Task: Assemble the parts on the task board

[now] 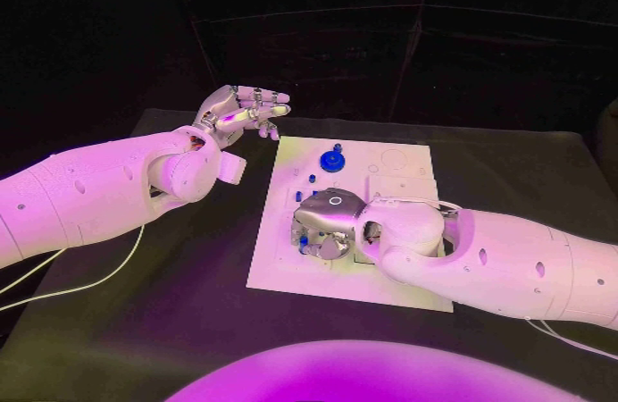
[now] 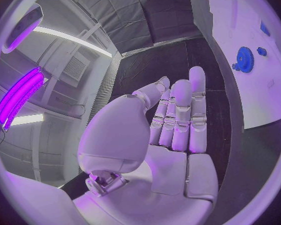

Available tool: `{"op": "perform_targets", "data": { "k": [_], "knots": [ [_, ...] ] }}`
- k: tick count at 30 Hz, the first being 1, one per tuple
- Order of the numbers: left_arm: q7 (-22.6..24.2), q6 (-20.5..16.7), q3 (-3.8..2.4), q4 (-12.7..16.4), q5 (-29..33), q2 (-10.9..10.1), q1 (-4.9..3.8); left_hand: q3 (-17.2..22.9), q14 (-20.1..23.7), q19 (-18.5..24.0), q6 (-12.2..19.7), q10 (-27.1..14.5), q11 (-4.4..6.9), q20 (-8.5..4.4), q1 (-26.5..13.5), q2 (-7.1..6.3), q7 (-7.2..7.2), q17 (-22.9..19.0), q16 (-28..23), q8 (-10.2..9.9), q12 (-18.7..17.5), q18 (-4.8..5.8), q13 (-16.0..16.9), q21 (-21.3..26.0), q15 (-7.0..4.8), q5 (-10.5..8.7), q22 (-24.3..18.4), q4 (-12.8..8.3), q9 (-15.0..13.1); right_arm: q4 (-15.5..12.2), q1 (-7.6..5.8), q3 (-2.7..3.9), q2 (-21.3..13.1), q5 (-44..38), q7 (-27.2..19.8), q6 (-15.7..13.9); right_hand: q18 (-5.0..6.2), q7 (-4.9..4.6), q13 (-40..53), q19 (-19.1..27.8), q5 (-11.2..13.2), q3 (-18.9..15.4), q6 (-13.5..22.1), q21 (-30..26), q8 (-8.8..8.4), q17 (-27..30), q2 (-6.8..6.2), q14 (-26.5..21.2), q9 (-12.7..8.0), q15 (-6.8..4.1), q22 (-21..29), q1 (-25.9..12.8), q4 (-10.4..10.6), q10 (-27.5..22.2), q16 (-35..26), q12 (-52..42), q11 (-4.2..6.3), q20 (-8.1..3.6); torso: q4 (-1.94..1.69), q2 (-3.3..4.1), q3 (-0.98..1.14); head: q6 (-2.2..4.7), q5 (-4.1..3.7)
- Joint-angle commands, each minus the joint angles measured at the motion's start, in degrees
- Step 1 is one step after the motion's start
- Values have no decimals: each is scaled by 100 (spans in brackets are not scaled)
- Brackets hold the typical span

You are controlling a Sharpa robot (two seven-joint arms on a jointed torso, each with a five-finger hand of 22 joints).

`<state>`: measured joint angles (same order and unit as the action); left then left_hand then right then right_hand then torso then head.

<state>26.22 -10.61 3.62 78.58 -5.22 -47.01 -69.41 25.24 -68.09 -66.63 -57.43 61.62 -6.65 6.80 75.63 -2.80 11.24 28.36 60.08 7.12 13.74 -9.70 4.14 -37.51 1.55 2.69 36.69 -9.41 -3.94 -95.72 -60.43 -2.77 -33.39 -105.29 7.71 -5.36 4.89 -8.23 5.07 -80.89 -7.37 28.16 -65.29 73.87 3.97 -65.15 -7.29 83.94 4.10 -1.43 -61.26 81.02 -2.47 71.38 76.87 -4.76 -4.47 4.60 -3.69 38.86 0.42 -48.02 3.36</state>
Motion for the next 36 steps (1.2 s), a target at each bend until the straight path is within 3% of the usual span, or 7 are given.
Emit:
{"op": "perform_targets", "data": {
  "k": [1,14,22,25,27,29,36],
  "knots": [
    [20,66,-5,9,17,0,-9,-32,43,42,45,-39,-13,5,60,6,-1,-5,-13,27,9,-75,-5,35,-11,13,-10,-10,5,15,-2,-6,10,-149,39,159,59,5,-13,49,-60,-46,57,12,-24,5,-43,184,-9,49,7,-119,26,-3,2,32,47,12,2,-3,2,-1,-4],
    [11,68,-5,8,17,-11,-9,-32,43,42,45,-39,-13,5,60,6,-1,-5,-13,27,9,-75,-5,35,-11,13,-10,-10,5,-7,-1,-12,-35,-122,7,34,73,9,-94,75,-287,-408,343,-38,-50,68,-346,169,-35,91,86,-553,188,-266,-26,106,-1,51,5,-4,2,-8,-6],
    [6,73,-5,2,17,-11,-9,-32,43,42,45,-39,-13,5,60,6,-1,-5,-13,27,9,-75,-5,35,-11,13,-10,-10,5,-33,-1,-12,-69,-92,-8,-265,109,-4,-137,141,-402,-751,667,-169,-34,243,-386,128,-29,128,285,-606,230,-711,-126,99,-44,77,6,-1,5,-4,-5],
    [4,74,-5,-1,17,-11,-9,-32,43,42,45,-39,-13,5,60,6,-1,-5,-13,27,9,-75,-5,35,-11,13,-10,-10,5,-45,-1,-12,-89,-77,-18,-498,153,13,-142,231,-363,-1054,928,-344,-41,466,-377,77,-38,151,547,-608,256,-1044,-266,92,-78,99,7,-2,4,-3,-9],
    [3,77,-5,-3,17,-9,-9,-32,43,42,45,-39,-13,5,60,6,-1,-5,-13,27,9,-75,-5,35,-11,13,-10,-10,5,-60,0,-13,-112,-70,-27,-675,159,44,-115,233,-309,-1605,1178,-410,-13,509,-252,83,-16,194,625,-472,319,-1334,-297,-16,-113,141,9,-1,5,3,-13],
    [1,81,-5,-5,17,-8,-9,-32,43,42,45,-39,-13,5,60,6,-1,-5,-13,27,9,-75,-5,35,-11,13,-10,-10,5,-83,0,-13,-151,-55,-38,-855,164,55,-121,222,-315,-1925,1240,-428,-19,522,-190,87,-16,181,645,-381,384,-1431,-302,-89,-144,145,9,0,7,14,-18],
    [-4,86,-5,-12,17,-10,-8,-43,46,44,51,-49,-16,7,56,7,2,-11,-11,29,17,-74,-7,36,-8,13,-10,-9,5,-369,-7,-7,-620,533,-91,-1343,190,59,-113,257,-317,-2596,1460,-546,-38,663,-133,65,-28,177,810,-194,700,-1474,-383,-366,-112,137,20,-24,4,72,-105]
  ]
}}
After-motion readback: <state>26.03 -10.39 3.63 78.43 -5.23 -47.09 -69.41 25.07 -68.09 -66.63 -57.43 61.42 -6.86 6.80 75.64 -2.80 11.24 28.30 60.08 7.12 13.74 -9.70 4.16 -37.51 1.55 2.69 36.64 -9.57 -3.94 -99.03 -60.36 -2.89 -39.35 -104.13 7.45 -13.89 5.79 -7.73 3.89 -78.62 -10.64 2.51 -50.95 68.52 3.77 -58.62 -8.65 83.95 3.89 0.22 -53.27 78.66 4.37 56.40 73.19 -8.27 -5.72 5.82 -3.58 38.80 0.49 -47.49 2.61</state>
